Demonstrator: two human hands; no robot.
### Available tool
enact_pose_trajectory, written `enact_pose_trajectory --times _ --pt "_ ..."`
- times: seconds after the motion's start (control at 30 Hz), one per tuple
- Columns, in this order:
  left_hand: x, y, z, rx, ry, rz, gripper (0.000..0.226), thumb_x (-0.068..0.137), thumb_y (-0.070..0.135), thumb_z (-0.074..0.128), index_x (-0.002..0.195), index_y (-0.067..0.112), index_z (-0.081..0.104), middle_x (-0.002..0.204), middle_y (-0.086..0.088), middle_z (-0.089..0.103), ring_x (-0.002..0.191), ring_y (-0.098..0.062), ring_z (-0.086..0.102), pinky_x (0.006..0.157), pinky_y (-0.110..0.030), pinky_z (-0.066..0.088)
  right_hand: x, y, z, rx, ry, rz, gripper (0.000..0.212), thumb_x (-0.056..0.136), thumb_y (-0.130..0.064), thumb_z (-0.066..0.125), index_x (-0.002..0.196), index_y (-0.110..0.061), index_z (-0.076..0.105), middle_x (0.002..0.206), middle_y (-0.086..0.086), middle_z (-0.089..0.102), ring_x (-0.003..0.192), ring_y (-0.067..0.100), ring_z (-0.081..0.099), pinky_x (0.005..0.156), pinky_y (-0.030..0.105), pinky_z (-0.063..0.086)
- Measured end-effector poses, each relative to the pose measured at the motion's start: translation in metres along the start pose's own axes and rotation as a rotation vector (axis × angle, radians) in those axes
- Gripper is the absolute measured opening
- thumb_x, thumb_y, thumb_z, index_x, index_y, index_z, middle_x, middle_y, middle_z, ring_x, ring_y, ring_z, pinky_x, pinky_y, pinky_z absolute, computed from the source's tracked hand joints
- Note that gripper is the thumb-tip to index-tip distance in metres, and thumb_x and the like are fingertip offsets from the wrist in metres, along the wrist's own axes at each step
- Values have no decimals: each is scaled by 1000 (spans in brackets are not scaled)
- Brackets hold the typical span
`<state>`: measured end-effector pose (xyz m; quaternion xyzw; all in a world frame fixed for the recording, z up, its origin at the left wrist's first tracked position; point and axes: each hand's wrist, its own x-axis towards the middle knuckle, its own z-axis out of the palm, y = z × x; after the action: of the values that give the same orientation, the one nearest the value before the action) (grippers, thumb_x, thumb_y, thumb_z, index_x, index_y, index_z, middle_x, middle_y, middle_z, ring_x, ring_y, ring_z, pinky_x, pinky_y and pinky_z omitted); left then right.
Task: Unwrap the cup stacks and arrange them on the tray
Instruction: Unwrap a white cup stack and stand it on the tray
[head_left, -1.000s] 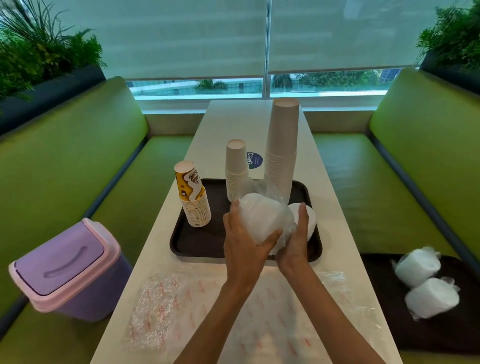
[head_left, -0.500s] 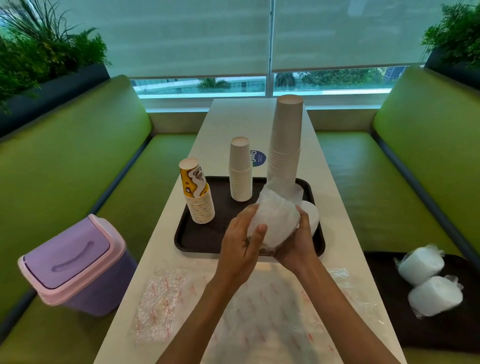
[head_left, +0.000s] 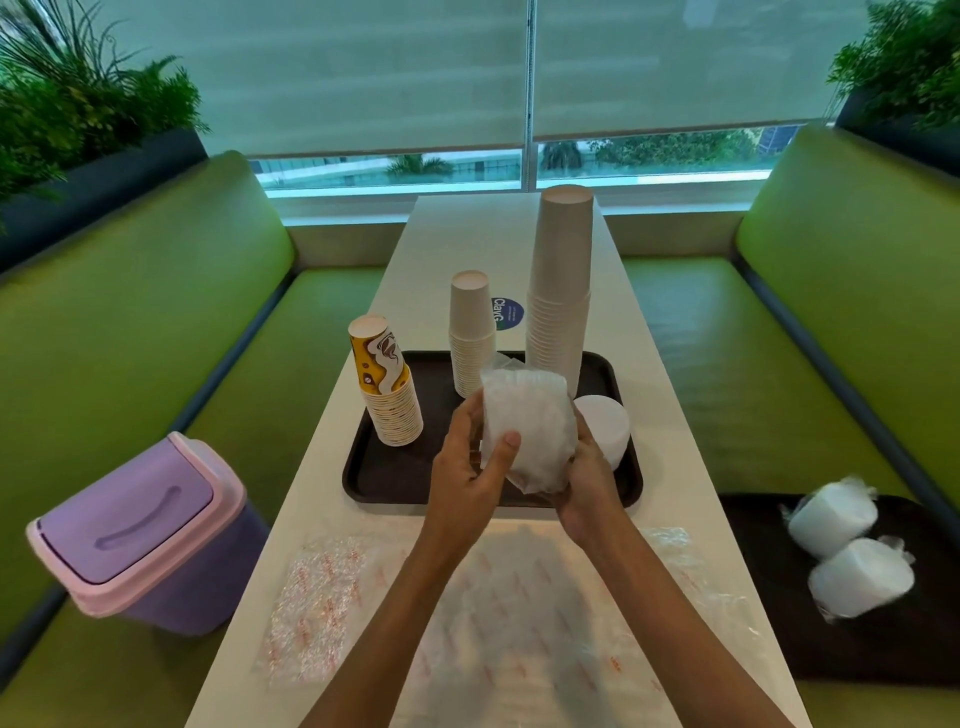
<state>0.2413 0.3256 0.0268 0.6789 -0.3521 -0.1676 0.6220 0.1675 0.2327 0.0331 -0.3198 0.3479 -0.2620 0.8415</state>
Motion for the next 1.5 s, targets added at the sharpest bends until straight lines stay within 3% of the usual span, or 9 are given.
enact_pose_trajectory --times 0.13,0.23,0.37,0.57,0.93,1.1,1.2,1.3,1.5 --pt "3 -1 -6 -42 -71 -37 64 83 32 59 142 25 34 135 3 49 121 -16 52 92 -26 53 -1 0 -4 43 -57 20 42 97 -42 40 128 -17 51 104 9 63 94 27 61 69 42 56" --pt "3 -4 -7 65 -129 -42 66 88 17 64 140 36 28 139 0 45 121 -18 50 92 -27 52 1 1 -5 2 -123 20 90 62 -71 65 135 -23 44 117 11 62 104 30 62 69 44 59" --pt "4 -6 -14 114 -175 -53 70 87 10 66 130 48 25 138 2 42 124 -18 46 99 -39 49 5 1 -6 -106 -257 -30 114 36 -63 87 135 -29 42 118 7 61 99 25 66 65 36 60" --pt "10 6 -17 -75 -111 -102 70 61 64 58 124 44 34 121 21 46 111 -7 53 87 -27 54 8 2 -16 -100 -425 23 129 28 -38 98 141 -23 39 127 11 57 100 23 68 68 36 58" --pt "10 -8 -18 151 -172 -1 70 69 49 72 130 40 40 134 2 48 116 -15 50 84 -22 52 12 1 -9 135 -233 256 120 10 -48 95 119 -15 57 98 20 72 99 39 63 63 54 58" --pt "6 -11 -28 305 -274 55 70 79 22 75 122 55 31 138 19 36 119 -9 44 83 -7 44 8 1 -14 170 -156 268 86 49 -37 86 126 -14 55 99 20 69 92 38 63 64 56 57" --pt "5 -6 -31 289 -302 69 59 77 33 74 123 47 40 135 25 37 123 2 39 92 -8 38 10 6 -19 247 -169 274 94 36 -33 92 120 -11 56 99 22 70 87 41 67 75 60 51" --pt "4 0 -26 130 -219 52 44 76 46 62 118 34 56 128 19 51 118 -1 48 87 -20 51 10 14 -16 359 -235 289 109 21 -34 98 119 -8 57 107 25 68 91 44 66 79 62 47" --pt "13 -1 -11 36 65 81 21 86 13 66 99 29 65 100 12 64 92 0 60 80 -15 52 9 21 -9 466 -260 257 109 22 -30 99 121 -10 56 109 24 67 90 42 68 73 59 54"
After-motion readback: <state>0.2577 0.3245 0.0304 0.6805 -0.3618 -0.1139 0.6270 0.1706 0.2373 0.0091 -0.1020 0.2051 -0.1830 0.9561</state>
